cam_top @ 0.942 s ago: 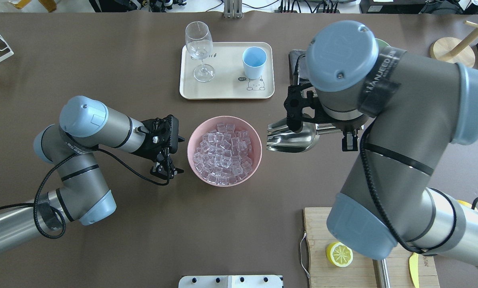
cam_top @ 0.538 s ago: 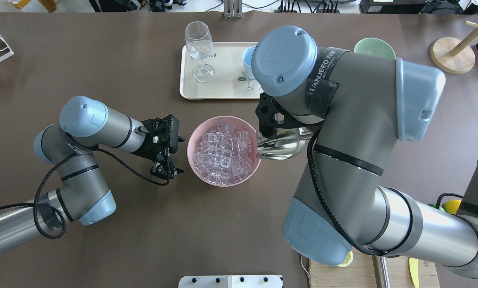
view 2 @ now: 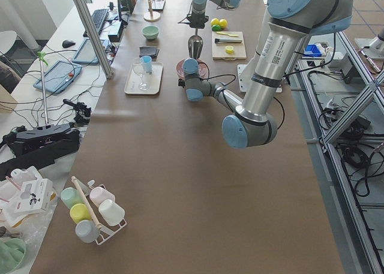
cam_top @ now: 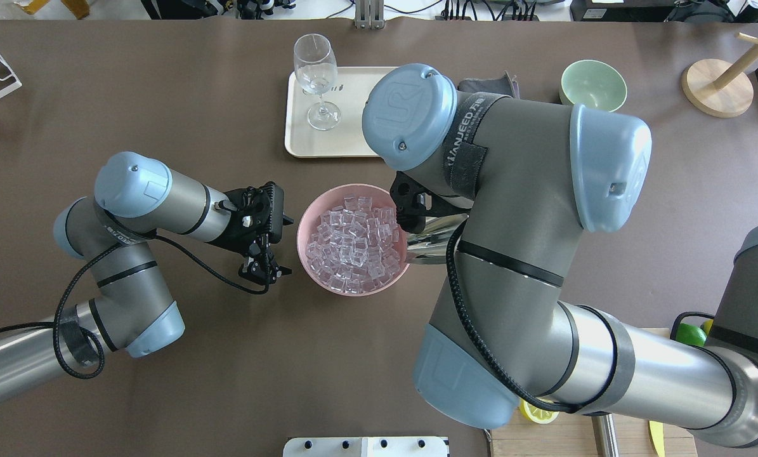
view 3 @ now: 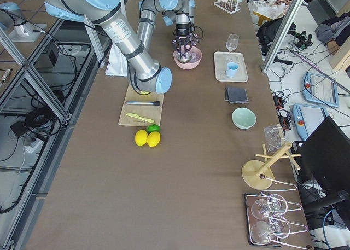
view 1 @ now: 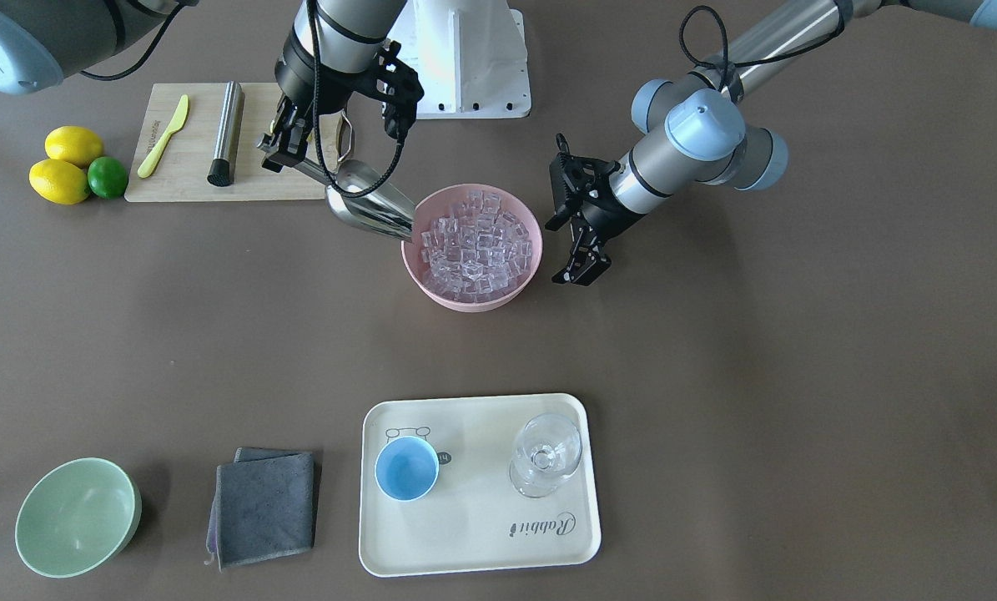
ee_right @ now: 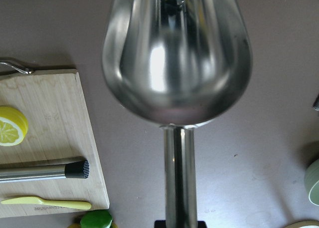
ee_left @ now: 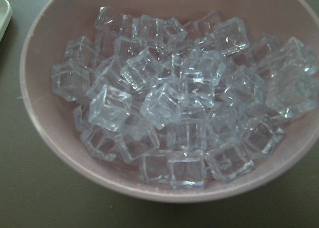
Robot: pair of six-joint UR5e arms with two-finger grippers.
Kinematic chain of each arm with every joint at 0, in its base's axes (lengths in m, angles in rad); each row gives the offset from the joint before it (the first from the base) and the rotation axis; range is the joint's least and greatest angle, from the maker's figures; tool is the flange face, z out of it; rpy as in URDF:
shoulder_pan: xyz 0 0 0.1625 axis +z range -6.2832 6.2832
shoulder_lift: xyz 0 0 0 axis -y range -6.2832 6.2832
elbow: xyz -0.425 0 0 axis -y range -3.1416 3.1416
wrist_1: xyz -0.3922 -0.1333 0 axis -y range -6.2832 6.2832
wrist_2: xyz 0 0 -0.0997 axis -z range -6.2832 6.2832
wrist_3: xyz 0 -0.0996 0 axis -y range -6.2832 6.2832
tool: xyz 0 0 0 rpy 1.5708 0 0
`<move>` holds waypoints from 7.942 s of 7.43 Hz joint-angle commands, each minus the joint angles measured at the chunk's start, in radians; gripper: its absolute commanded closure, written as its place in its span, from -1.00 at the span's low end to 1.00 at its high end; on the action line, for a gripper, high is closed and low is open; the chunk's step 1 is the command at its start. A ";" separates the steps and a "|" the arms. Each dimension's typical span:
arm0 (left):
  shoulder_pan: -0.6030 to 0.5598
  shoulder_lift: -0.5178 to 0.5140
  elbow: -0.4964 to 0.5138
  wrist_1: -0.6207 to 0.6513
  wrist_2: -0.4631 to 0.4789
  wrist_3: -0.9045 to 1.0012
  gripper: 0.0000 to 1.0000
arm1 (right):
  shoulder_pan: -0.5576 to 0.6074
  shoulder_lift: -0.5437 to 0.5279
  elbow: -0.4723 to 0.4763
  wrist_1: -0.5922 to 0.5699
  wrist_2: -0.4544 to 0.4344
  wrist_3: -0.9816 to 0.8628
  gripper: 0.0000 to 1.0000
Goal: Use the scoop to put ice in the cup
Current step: 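Carry the scoop over the pink bowl while the left gripper holds the bowl, then dip the scoop into the ice cubes and lift a scoopful, then carry the filled scoop to the blue cup while the left arm withdraws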
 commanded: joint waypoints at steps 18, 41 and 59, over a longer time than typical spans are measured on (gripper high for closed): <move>0.006 0.001 0.001 -0.015 0.002 -0.003 -0.97 | -0.068 0.005 -0.224 0.295 -0.060 0.050 1.00; -0.009 0.012 0.020 -0.055 -0.003 -0.051 -0.97 | 0.039 -0.196 -0.178 0.729 0.219 0.047 1.00; -0.205 0.155 -0.281 0.323 -0.239 -0.049 -0.97 | 0.344 0.074 -0.599 0.450 0.439 0.328 1.00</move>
